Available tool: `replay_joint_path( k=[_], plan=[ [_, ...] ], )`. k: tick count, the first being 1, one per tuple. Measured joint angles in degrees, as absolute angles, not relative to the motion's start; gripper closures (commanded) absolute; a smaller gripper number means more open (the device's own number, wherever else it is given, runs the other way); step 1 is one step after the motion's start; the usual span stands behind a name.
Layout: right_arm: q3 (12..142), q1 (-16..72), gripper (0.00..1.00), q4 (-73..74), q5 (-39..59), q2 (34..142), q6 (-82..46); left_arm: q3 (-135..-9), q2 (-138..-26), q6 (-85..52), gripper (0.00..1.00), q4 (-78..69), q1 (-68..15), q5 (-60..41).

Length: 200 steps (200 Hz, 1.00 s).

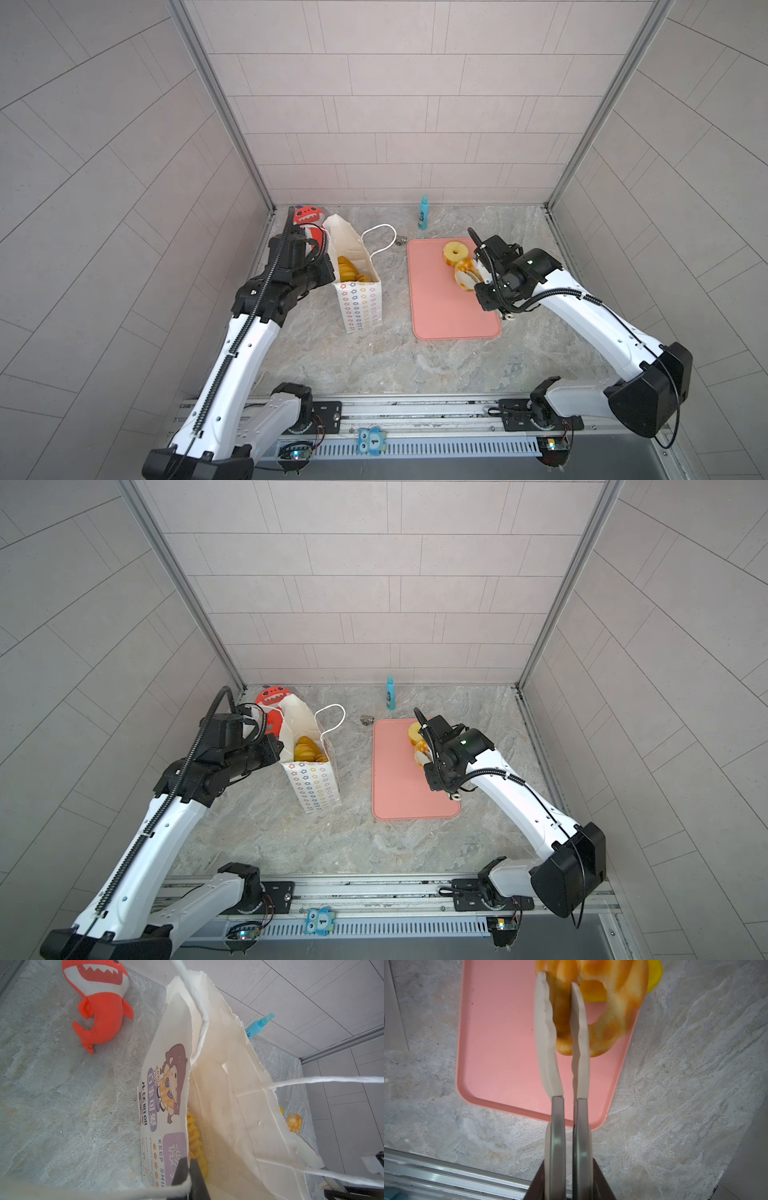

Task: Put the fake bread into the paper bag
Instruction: 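Pinch the ring-shaped bun with the tongs and lift it, then carry the ring-shaped bun with the tongs over the paper bag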

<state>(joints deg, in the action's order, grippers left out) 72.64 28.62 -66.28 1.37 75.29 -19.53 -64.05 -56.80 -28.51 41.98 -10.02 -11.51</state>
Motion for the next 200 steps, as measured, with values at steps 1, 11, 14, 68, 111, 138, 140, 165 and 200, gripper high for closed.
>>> replay_joint_path(
  k=[1, 11, 14, 68, 111, 138, 140, 165, 200],
  plan=[
    [72.66, 28.62, 0.72, -66.30, 1.37, 75.24, -19.53, -64.05, -56.80, -28.51, 0.94, 42.00, -10.02, -11.51],
    [72.77, 28.62, 0.72, -66.15, 1.67, 74.70, -19.53, -64.05, -56.77, -28.51, 0.94, 42.02, -10.02, -11.51],
    [72.77, 28.62, 0.72, -66.13, 1.76, 74.50, -19.53, -64.05, -56.77, -28.51, 0.94, 42.02, -10.02, -11.51],
    [72.69, 28.62, 0.71, -64.18, 2.61, 71.37, -19.55, -64.05, -56.77, -28.51, 0.94, 42.06, -10.02, -11.53],
    [72.84, 28.62, 0.71, -63.68, 2.81, 71.11, -19.57, -64.05, -56.77, -28.51, 0.94, 42.06, -10.02, -11.53],
    [73.97, 28.62, 0.71, -63.68, 2.79, 71.11, -19.57, -64.05, -56.77, -28.51, 0.94, 42.06, -10.02, -11.53],
    [74.13, 28.62, 0.71, -63.66, 2.79, 71.11, -19.57, -64.05, -56.77, -28.51, 0.94, 42.06, -10.02, -11.53],
    [76.20, 28.62, 0.72, -63.68, 2.72, 71.11, -19.57, -64.05, -56.77, -28.51, 0.94, 42.11, -10.02, -11.51],
    [79.64, 28.60, 0.72, -63.70, 2.35, 71.11, -19.53, -64.05, -56.77, -28.51, 0.94, 42.24, -10.02, -11.51]
  ],
)
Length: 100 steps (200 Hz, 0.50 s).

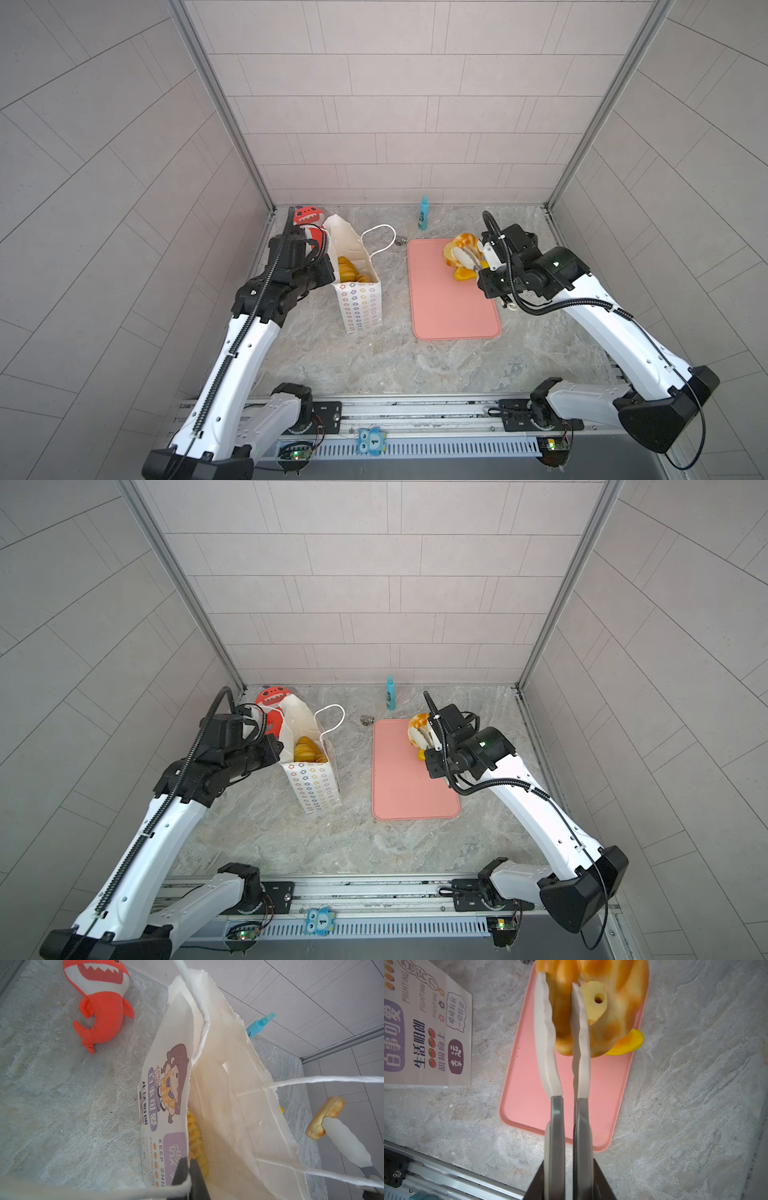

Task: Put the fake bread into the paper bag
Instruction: 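Carry the ring-shaped bun with the tongs over the paper bag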

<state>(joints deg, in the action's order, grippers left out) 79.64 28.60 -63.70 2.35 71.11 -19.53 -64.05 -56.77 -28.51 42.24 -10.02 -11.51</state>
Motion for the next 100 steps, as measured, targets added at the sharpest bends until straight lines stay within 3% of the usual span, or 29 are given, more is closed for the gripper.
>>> replay_joint_path(
  k=[100],
  plan=[
    [88.73, 28.60, 0.72, -64.99, 0.82, 71.77, -18.15, -64.05, -56.75, -28.51, 0.94, 42.28, -10.02, -11.33]
  ],
)
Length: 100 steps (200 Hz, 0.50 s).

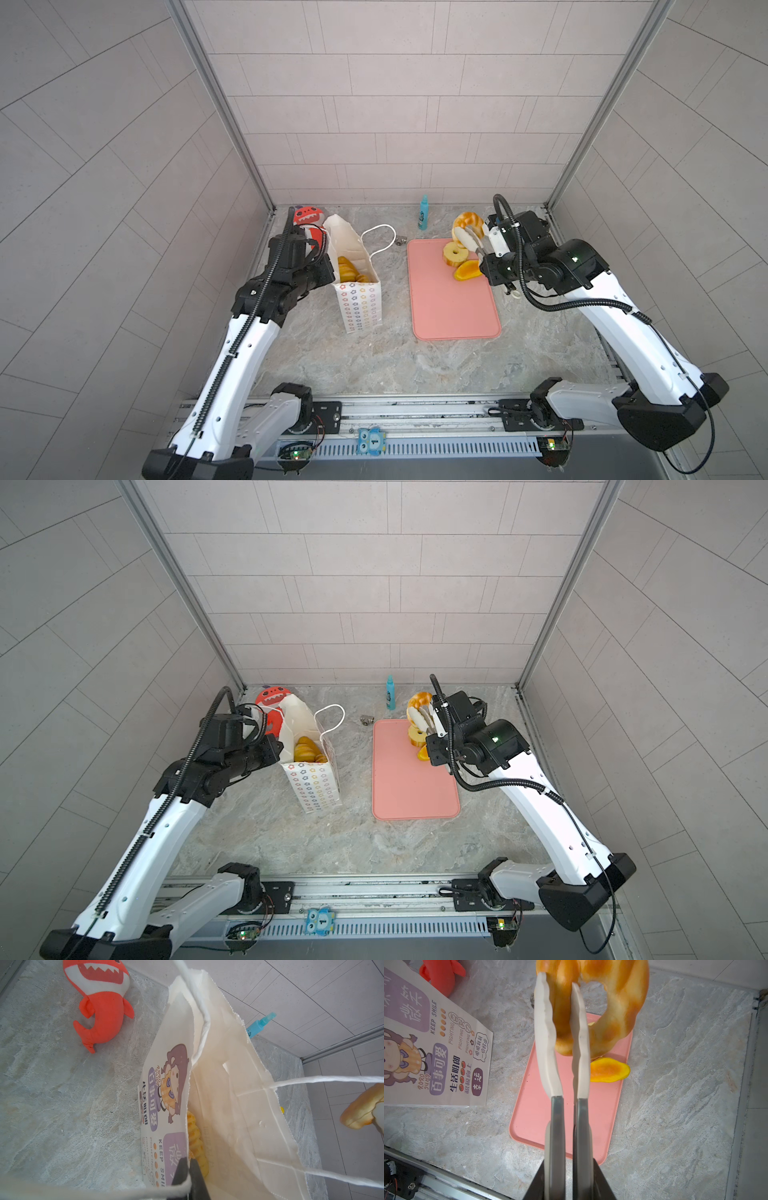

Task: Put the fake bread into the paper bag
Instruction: 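Carry the ring-shaped bun with the tongs over the paper bag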

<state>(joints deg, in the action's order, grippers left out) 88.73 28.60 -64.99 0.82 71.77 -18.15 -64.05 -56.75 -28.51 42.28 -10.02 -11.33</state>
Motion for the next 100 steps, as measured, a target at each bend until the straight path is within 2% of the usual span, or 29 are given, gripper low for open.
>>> replay_joint_path(
  k=[100],
  plan=[
    [97.56, 28.84, 0.72, -66.70, 2.81, 73.87, -17.56, -64.05, -56.64, -28.53, 0.94, 42.35, -10.02, -11.16]
  ],
)
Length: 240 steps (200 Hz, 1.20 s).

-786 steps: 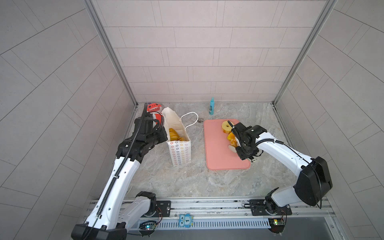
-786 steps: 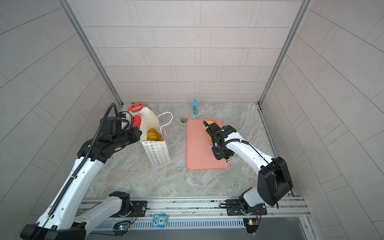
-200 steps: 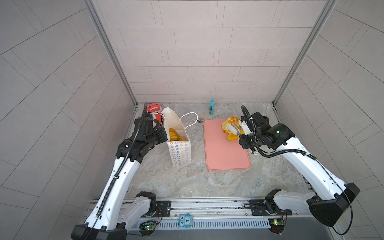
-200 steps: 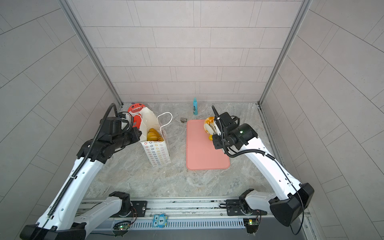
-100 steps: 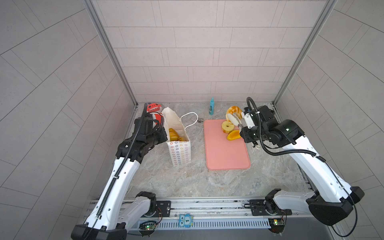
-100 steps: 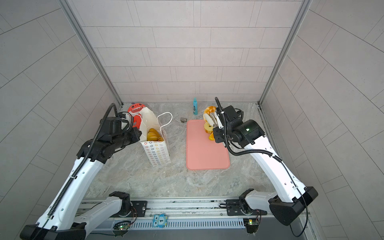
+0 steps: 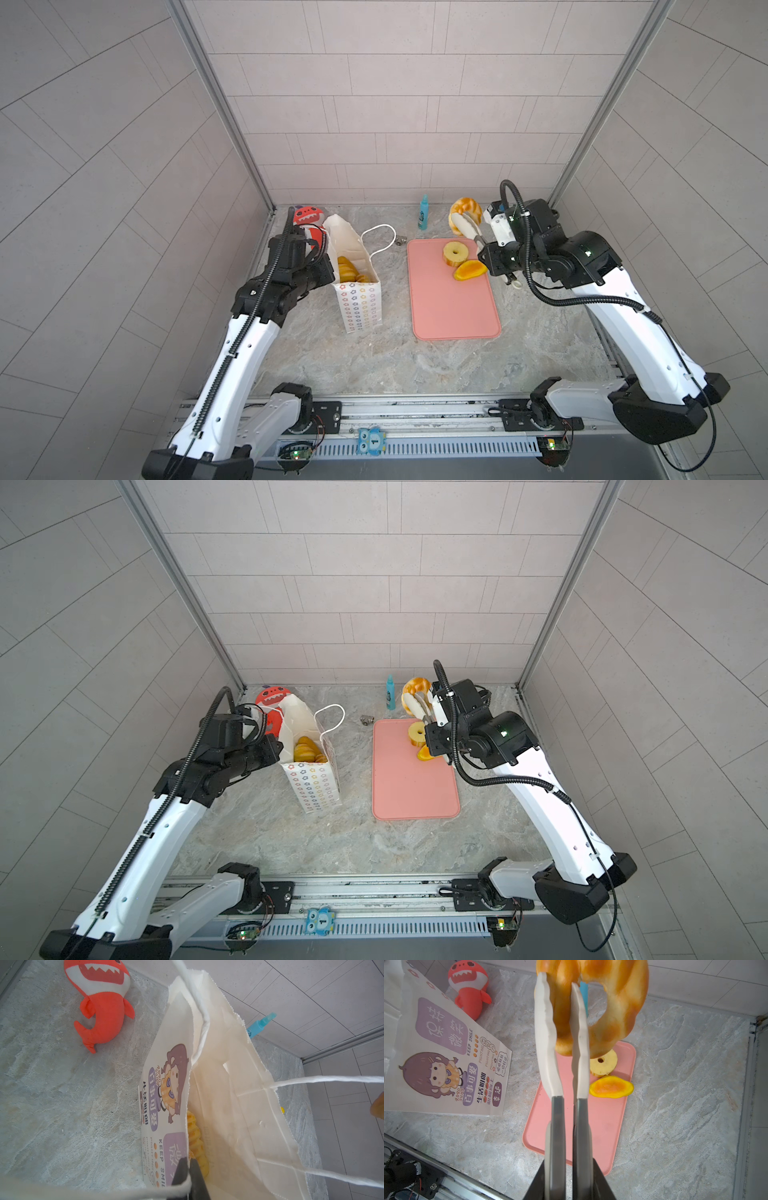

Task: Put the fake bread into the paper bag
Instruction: 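Carry the ring-shaped bun with the tongs over the paper bag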

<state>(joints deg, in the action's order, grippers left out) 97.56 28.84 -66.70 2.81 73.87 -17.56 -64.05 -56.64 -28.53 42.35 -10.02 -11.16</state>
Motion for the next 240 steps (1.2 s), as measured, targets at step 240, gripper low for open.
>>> replay_joint_path(
  k=[240],
  plan=[
    [121.32, 45.15, 0.71, -62.43, 17.61, 89.23, -18.02, -64.07, -56.18, -28.53, 0.94, 43.18, -10.02, -10.63]
  ],
)
